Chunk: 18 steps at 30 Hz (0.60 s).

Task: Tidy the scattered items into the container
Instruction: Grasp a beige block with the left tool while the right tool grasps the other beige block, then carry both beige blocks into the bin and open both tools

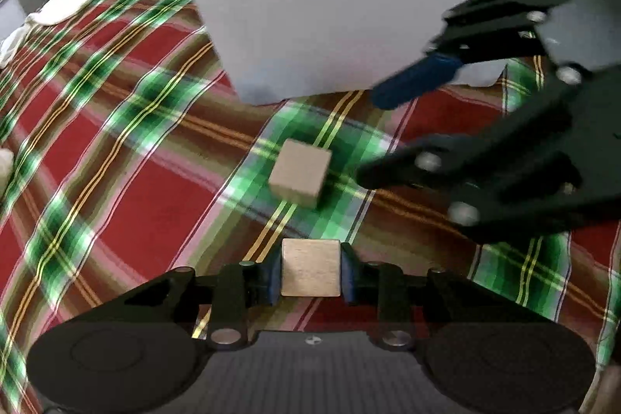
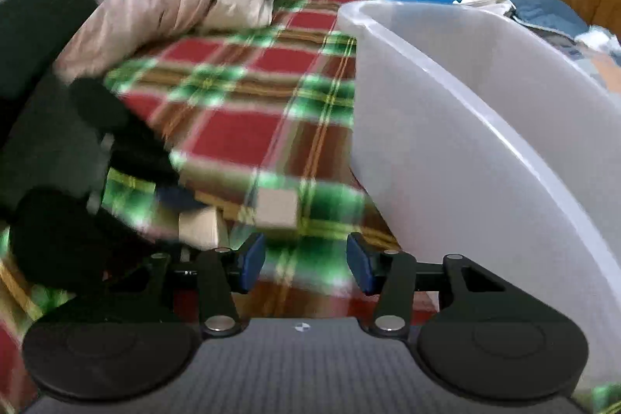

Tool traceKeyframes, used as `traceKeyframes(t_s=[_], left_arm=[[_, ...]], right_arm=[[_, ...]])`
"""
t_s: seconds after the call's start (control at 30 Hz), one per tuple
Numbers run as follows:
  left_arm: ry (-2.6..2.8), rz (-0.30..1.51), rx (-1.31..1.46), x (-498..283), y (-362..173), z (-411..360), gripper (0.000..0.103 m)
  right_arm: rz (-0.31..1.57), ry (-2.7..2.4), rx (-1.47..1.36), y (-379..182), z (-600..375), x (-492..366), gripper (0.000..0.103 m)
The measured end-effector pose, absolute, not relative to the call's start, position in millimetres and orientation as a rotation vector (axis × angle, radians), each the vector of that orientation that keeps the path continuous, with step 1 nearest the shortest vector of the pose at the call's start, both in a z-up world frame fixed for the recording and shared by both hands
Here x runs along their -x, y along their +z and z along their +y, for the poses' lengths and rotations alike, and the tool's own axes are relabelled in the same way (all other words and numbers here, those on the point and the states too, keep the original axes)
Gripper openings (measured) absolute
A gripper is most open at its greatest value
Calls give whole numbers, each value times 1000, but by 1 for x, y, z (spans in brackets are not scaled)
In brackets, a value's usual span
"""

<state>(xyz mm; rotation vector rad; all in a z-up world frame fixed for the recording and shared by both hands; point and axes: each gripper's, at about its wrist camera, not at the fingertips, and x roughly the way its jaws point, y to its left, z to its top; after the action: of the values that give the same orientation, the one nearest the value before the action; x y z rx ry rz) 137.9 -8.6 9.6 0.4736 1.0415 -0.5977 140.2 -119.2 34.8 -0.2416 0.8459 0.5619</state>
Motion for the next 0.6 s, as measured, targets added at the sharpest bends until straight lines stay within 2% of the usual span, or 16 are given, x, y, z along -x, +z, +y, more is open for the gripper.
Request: traceKeyframes(t_s=[0.13, 0.2, 0.23, 0.6], left_arm=[[-592, 1039, -473, -127, 9, 0, 33], [-580, 1042, -458, -127, 9, 3, 33], [-576, 1043, -450, -127, 9, 4, 33], [-592, 1009, -424, -107, 33, -14, 33]], right_arm=[[843, 575, 226, 23, -99, -149, 50], [863, 564, 252, 12, -91, -152, 46], [873, 551, 264, 9, -90, -151, 33], [885, 468, 248, 31, -116, -120, 32]])
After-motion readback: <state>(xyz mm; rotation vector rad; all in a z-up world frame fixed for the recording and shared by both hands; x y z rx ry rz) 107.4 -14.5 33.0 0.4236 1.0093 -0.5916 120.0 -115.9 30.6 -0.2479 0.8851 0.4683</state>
